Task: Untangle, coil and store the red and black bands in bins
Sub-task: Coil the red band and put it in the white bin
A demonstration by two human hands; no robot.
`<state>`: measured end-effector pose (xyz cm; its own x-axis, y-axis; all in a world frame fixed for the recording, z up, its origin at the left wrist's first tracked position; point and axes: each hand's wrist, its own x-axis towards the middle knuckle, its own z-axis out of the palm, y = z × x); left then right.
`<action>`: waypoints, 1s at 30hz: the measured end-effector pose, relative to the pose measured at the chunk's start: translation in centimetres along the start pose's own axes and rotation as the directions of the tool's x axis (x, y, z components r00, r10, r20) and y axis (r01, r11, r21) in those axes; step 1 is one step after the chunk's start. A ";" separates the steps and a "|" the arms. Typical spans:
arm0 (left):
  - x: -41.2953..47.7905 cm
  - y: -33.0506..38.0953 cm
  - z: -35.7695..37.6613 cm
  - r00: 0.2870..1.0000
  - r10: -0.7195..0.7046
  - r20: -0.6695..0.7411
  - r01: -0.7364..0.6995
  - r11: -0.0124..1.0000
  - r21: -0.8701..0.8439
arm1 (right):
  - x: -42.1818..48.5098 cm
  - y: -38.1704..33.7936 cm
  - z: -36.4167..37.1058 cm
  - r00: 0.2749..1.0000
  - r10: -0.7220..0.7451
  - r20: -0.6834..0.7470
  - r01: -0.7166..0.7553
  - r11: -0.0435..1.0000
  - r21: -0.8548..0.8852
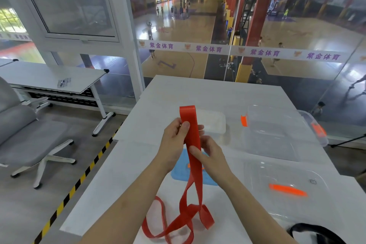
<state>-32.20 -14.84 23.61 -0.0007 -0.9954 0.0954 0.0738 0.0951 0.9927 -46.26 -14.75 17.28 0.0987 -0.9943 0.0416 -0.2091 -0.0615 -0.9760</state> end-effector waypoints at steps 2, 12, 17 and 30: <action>0.6 1.4 0.2 0.999 0.033 0.037 -0.031 0.999 -0.040 | -0.1 -0.2 0.1 0.994 0.040 0.105 -0.046 0.997 0.056; 4.0 7.0 0.9 0.990 0.139 0.037 -0.132 0.981 -0.140 | 0.0 -0.6 0.2 0.978 0.134 0.161 -0.153 0.982 0.113; 5.2 9.5 0.5 0.985 0.174 -0.002 -0.171 0.963 -0.209 | -0.1 0.1 0.4 0.957 0.239 0.165 -0.259 0.959 0.113; 8.8 15.2 -1.2 0.981 0.130 -0.141 -0.187 0.814 -0.550 | 0.4 -9.7 -2.6 0.975 0.043 0.217 -0.114 0.937 0.330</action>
<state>-29.87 -22.15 39.44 0.1494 -0.9657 0.2123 0.6083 0.2591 0.7502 -46.76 -14.75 27.31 0.2984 -0.9533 -0.0474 0.1135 0.0847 -0.9899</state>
